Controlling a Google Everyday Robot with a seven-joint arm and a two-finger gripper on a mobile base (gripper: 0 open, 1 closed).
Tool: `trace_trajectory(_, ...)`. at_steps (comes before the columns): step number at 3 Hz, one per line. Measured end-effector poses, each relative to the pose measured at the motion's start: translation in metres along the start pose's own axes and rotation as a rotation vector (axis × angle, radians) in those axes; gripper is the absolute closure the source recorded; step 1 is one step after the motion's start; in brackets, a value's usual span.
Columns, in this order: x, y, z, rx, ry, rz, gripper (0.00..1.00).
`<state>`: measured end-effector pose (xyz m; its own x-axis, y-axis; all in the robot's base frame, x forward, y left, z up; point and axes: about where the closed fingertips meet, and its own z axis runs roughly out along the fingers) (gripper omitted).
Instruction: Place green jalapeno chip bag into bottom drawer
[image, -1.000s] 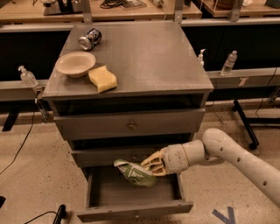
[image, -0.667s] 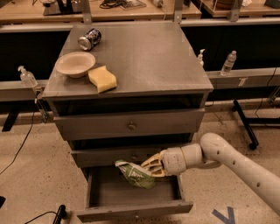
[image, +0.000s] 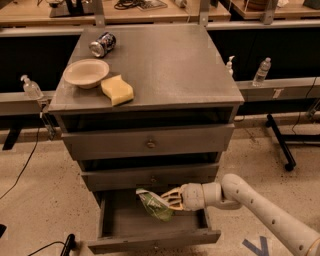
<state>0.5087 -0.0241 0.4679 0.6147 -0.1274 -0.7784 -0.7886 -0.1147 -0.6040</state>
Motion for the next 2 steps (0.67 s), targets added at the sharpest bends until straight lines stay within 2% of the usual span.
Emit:
trace_trajectory(1, 0.045, 0.015, 0.016, 0.035, -0.027, 0.028, 1.0)
trace_trajectory(2, 0.071, 0.021, 0.031, 0.027, -0.045, 0.038, 1.0)
